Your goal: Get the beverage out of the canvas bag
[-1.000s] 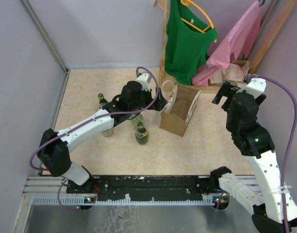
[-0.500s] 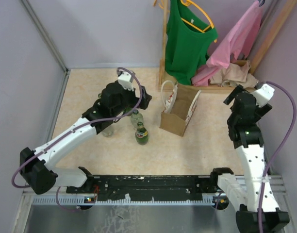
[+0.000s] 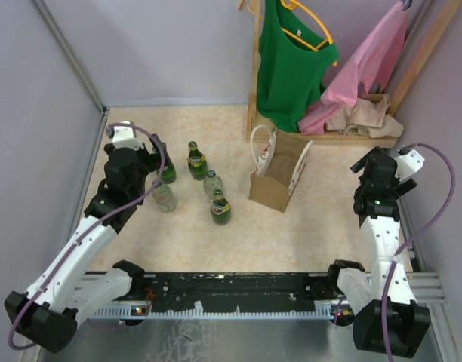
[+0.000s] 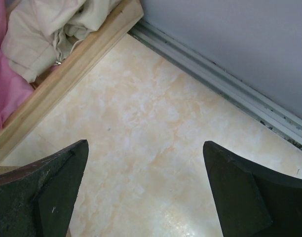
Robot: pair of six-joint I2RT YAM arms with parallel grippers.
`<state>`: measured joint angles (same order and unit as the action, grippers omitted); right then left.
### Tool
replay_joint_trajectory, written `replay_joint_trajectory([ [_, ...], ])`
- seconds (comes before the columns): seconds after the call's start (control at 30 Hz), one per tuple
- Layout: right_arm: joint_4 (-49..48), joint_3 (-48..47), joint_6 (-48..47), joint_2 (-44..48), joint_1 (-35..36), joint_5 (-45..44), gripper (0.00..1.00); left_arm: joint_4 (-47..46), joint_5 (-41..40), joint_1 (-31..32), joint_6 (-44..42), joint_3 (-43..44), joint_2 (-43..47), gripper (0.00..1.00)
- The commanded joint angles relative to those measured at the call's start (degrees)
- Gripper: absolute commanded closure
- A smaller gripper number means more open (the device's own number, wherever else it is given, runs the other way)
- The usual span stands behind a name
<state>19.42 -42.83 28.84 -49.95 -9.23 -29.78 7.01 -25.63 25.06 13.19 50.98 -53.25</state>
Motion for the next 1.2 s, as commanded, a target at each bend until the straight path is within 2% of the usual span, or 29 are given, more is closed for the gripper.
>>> replay_joint_trajectory([
  [0.0,-5.4,0.8,2.8,0.9,-0.5,-1.3,0.01,0.7,-15.0,-1.9,-1.6,-3.8,3.8,0.00],
  [0.1,-5.7,1.5,3.3,1.5,-0.5,-2.3,0.01,0.0,-18.4,-5.3,-5.1,-5.9,5.2,0.00],
  [0.2,-5.4,1.9,4.1,1.7,-0.5,-3.3,0.01,-0.1,-15.4,-11.5,-4.8,-6.7,6.1,0.00],
  [0.33,-4.9,2.6,5.1,1.8,-0.5,-4.6,0.01,-1.0,-9.6,-21.0,-2.6,-6.6,5.0,0.00],
  [0.53,-6.2,4.5,6.0,1.5,-0.5,-6.0,0.01,1.3,2.6,-36.9,4.9,-6.1,-2.5,0.00],
  [0.73,-6.3,4.9,6.1,1.5,-0.5,-6.6,0.01,1.4,1.5,-38.2,7.8,-6.3,-6.1,0.00],
  [1.17,-8.9,7.3,5.9,2.8,-0.5,-9.8,0.01,-7.9,6.7,-38.2,5.6,-13.4,-0.6,0.00],
])
